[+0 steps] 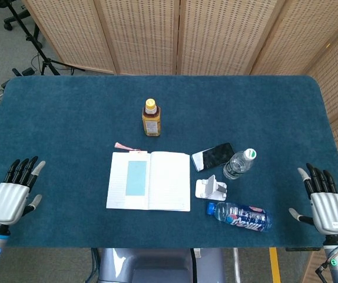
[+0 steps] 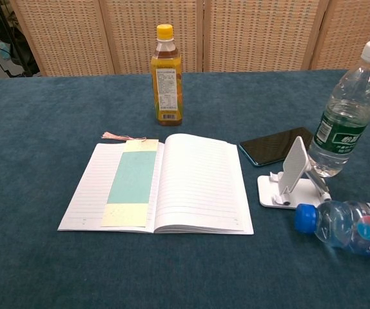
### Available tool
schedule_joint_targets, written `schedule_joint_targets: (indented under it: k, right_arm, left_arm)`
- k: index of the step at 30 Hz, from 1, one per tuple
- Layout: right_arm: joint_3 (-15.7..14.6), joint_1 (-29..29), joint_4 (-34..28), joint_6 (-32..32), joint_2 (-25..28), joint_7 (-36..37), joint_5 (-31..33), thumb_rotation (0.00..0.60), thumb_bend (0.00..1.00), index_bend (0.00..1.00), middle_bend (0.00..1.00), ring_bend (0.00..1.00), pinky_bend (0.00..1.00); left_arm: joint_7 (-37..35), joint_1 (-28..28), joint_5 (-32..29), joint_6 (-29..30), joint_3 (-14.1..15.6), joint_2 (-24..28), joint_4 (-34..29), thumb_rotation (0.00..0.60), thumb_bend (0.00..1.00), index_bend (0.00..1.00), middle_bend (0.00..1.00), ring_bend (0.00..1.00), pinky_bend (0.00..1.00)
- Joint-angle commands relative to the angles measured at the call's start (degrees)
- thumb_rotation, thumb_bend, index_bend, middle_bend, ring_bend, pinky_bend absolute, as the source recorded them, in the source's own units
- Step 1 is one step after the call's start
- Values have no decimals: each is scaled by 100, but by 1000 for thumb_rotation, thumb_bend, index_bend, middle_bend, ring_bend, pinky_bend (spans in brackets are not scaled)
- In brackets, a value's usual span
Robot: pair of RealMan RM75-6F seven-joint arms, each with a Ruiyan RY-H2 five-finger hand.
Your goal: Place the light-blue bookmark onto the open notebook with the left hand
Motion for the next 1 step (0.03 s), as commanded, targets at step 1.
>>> schedule_joint_targets:
  k: [1]
  right_arm:
    - [-18,11,-1,-10,-22,-45,-27,600,0,0,0,0,0]
  left_arm:
    - [-46,48,-16,-34,-77,30,9,600,294,0,0,0,1]
